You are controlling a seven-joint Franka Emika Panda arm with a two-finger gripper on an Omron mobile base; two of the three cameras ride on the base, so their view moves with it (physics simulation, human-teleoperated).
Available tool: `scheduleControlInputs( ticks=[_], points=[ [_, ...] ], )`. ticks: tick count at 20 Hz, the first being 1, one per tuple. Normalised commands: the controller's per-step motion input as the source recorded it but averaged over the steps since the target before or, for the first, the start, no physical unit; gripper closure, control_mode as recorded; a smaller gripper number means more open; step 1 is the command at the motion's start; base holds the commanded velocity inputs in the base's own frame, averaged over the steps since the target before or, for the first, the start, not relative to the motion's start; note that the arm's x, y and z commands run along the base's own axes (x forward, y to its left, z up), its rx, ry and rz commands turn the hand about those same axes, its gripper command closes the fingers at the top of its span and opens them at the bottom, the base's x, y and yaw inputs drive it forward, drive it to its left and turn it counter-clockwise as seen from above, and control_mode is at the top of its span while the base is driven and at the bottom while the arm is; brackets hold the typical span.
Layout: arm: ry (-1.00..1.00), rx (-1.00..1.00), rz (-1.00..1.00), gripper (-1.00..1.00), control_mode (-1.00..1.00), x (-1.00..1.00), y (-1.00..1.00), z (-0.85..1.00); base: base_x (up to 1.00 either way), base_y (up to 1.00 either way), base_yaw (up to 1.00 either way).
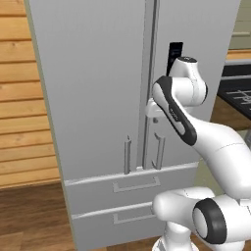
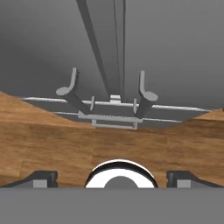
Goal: Take the strawberry from the fridge and place it on top of the pancake, located on the dining counter.
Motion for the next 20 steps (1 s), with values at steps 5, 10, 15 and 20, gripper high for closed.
scheduleControlInputs(
  ticks=[5, 10, 15, 20],
  points=[
    [0.00, 0.00, -0.05, -1.00, -1.00, 0.02, -0.11, -0.45, 0.00, 0.00, 0.00],
    [-0.06, 0.00, 0.00, -1.00, -1.00, 0.31, -0.05, -0.81, 0.00, 0.00, 0.00],
    [-0.16, -0.02, -0.01, -1.00, -1.00, 0.31, -0.06, -0.35, 0.00, 0.00, 0.00],
    [-0.02, -0.02, 0.00, -1.00, -1.00, 0.62, -0.17, -0.39, 0.00, 0.00, 0.00]
  ],
)
